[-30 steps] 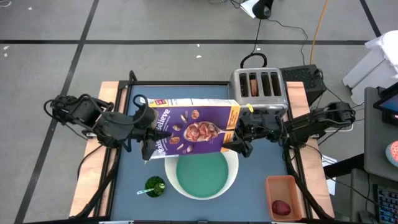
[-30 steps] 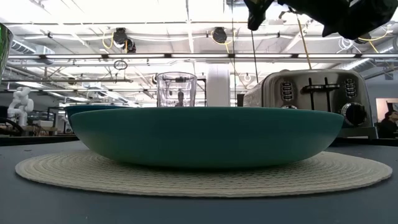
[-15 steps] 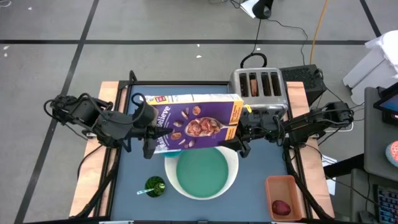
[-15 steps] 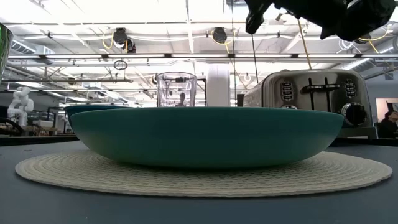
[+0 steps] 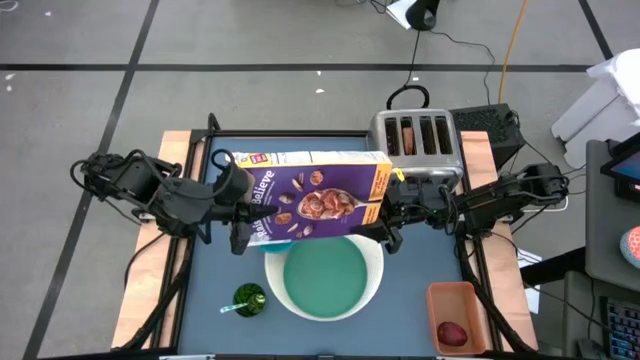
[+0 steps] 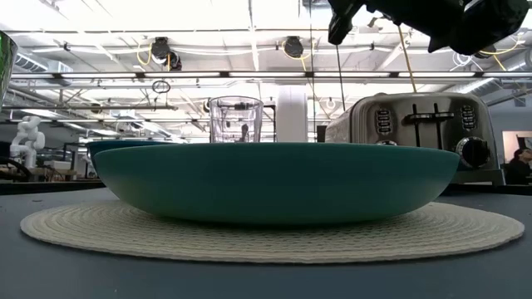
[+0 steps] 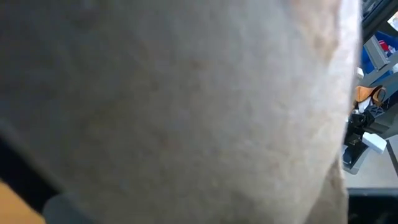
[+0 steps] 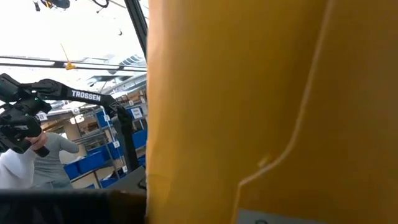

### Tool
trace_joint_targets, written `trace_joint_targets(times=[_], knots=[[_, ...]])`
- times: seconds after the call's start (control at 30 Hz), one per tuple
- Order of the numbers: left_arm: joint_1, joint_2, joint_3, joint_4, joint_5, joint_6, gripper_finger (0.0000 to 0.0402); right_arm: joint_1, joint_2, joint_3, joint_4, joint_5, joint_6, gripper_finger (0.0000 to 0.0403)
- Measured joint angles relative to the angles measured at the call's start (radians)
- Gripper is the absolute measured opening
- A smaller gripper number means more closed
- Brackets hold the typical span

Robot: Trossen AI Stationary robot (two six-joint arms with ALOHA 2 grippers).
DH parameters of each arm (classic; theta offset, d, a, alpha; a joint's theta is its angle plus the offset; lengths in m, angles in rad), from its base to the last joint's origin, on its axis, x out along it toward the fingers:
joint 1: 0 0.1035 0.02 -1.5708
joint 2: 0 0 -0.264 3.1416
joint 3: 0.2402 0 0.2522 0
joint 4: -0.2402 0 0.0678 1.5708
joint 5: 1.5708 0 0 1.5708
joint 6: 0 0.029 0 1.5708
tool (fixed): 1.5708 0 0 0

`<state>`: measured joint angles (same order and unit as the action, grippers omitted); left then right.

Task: Arrange a breakfast setting
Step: Pour the cereal into the blue bowl

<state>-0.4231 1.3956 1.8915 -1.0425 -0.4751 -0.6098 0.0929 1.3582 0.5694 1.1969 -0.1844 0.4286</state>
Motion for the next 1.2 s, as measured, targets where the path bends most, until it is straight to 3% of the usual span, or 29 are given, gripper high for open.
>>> trace_joint_targets(times=[0.67,0.8,1.03,1.2], knots=[[0.056,-0.003,0.0,-0.003,0.061,-0.021,0.0027,0.0,-0.001,-0.001,-0.001,0.001,-0.029,0.0185],[0.065,-0.003,0.0,-0.001,0.059,0.073,0.0027,0.0,-0.001,-0.001,-0.003,0.002,-0.036,0.0184],[0.066,-0.002,0.0,0.001,0.055,0.066,0.0027,-0.002,-0.012,-0.001,-0.018,0.003,-0.055,0.0184],[0.067,-0.001,0.0,0.002,0.051,0.01,0.0058,-0.002,-0.025,-0.001,-0.028,0.001,-0.056,0.0184]])
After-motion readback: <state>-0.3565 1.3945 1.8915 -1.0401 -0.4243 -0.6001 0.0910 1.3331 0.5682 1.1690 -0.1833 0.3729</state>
